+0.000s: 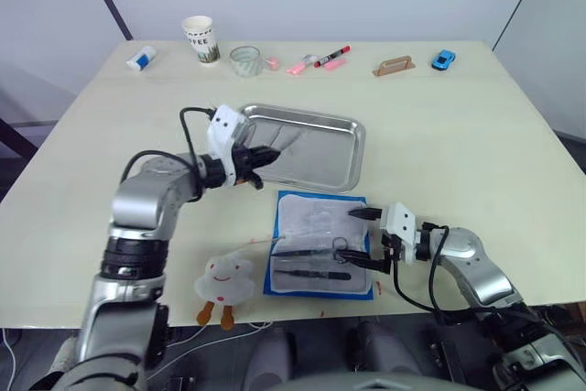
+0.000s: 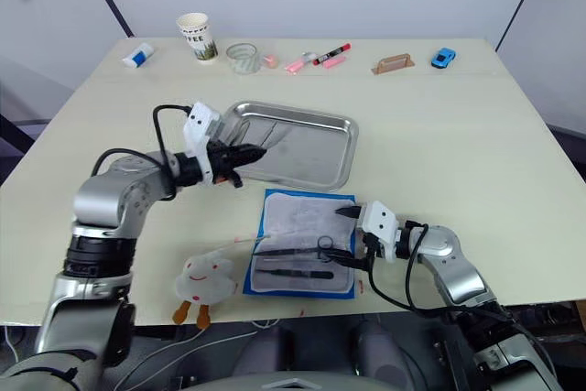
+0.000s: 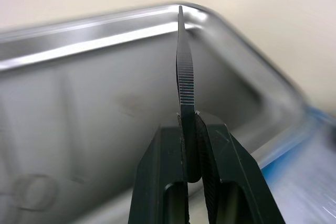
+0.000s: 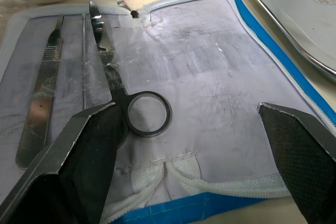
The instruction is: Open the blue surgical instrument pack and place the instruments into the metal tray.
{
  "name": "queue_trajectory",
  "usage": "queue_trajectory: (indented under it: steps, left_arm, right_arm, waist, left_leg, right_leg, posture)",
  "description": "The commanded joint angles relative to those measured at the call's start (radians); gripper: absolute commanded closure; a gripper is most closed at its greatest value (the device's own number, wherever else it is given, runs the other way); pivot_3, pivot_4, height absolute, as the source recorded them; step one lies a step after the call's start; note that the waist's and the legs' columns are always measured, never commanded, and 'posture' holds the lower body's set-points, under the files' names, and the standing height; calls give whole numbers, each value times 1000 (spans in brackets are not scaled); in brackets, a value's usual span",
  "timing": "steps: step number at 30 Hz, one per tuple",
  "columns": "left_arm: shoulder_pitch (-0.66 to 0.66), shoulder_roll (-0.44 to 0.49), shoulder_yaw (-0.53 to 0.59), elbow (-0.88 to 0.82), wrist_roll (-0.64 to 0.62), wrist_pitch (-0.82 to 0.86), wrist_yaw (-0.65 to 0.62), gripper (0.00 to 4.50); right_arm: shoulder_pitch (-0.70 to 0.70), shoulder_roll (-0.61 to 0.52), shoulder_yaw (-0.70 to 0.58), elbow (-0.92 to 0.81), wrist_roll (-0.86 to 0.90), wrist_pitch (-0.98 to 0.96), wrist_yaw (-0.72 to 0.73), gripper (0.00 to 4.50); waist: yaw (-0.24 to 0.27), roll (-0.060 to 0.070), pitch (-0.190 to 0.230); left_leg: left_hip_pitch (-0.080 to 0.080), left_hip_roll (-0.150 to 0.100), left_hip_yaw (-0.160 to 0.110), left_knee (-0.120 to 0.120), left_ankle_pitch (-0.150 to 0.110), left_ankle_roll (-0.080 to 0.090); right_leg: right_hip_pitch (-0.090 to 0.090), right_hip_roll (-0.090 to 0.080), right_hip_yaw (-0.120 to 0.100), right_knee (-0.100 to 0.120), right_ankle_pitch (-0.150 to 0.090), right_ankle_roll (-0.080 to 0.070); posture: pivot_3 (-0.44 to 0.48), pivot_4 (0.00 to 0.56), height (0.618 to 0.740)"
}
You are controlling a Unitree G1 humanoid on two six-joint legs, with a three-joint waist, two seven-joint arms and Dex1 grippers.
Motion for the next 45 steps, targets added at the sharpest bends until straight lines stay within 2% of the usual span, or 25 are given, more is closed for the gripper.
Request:
queue_trajectory:
  steps: [1,7,13,23,27,37,41,45]
  left_arm:
    - [-41,-35,-9,50,95,-8,161,4472]
    - [-77,-106,-55,152,186,-30,287,4472]
    - [-92,-165,-60,244,208,-80,314,4472]
    - [-97,-197,-55,252,191,-40,298,4472]
    - [-100,-195,-58,244,216,-58,326,2814]
    - [-96,-198,-46,196,209,-55,332,2814]
    - [-94,-188,-29,170,172,-119,270,2814]
    - [-60,-132,-14,139,92,-289,53,2814]
  right_arm:
    - [38,-15,52,137,-106,41,-25,0]
    - [36,-12,53,145,-107,35,-28,0]
    - [44,-11,51,134,-107,39,-34,0]
    - [49,-12,51,129,-106,41,-36,0]
    - [49,-12,51,131,-106,41,-36,0]
    - [51,-13,52,129,-109,42,-40,0]
    - [53,-12,51,128,-108,41,-41,0]
    - [53,-11,52,127,-109,42,-41,0]
  waist:
    - [0,0,0]
    - [2,0,0]
    - [1,0,0]
    - [1,0,0]
    - [1,0,0]
    - [1,0,0]
    - [1,0,0]
    - [0,1,0]
  left_leg:
    - [0,0,0,0,0,0]
    - [0,0,0,0,0,0]
    - [0,0,0,0,0,0]
    - [0,0,0,0,0,0]
    - [0,0,0,0,0,0]
    - [0,0,0,0,0,0]
    - [0,0,0,0,0,0]
    - [0,0,0,0,0,0]
  right_leg:
    - [0,0,0,0,0,0]
    - [0,0,-1,0,0,0]
    - [0,0,-1,0,0,0]
    - [1,0,-1,0,0,0]
    - [1,0,-1,0,0,0]
    - [1,0,-1,0,0,0]
    - [1,0,-1,0,0,0]
    - [1,0,-1,0,0,0]
  posture:
    - [0,150,728]
    - [0,150,728]
    - [0,150,728]
    - [0,150,728]
    - [0,150,728]
    - [0,150,728]
    - [0,150,728]
    - [0,150,728]
